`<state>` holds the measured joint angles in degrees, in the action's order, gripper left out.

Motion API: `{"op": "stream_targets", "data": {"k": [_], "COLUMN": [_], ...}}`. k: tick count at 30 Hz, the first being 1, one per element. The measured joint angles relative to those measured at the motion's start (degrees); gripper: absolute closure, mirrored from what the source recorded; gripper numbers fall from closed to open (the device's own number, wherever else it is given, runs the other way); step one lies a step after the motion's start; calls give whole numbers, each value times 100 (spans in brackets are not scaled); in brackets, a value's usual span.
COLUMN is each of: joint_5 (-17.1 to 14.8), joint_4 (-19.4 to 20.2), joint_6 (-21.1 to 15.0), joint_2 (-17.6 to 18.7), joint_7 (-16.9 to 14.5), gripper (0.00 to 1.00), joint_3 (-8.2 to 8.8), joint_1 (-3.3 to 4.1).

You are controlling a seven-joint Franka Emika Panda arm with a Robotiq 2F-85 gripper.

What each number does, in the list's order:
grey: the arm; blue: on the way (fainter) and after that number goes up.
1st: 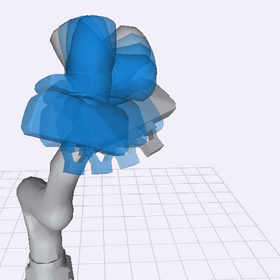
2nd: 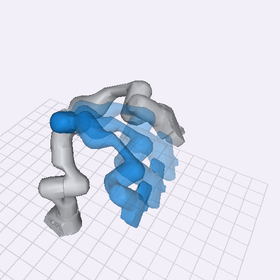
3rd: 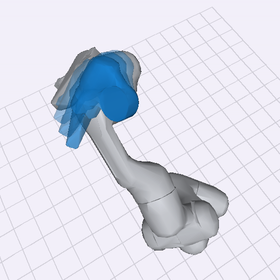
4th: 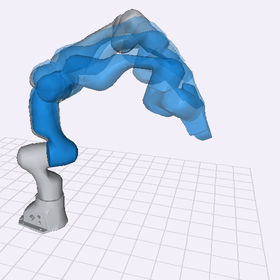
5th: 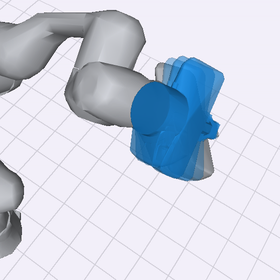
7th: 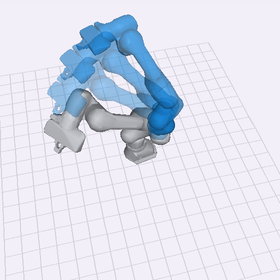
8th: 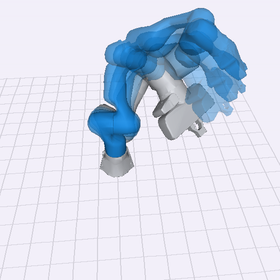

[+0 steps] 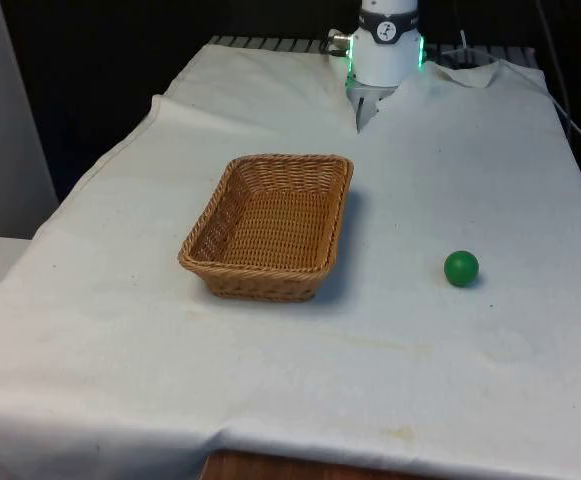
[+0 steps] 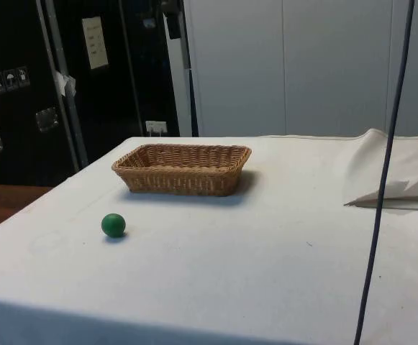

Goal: Pick up the ball and place it into the basket.

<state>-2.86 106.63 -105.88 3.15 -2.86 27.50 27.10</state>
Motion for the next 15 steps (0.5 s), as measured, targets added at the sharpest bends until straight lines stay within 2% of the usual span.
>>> {"op": "stream_targets", "data": {"k": [8,15], "joint_5": [0,-11], "joint_4": [-6,-6], "joint_6": [-143,-573], "joint_2": [-6,97], "joint_7": [97,166], "gripper": [0,0], "joint_3": [-120,-286], "joint_1": [6,6]}}
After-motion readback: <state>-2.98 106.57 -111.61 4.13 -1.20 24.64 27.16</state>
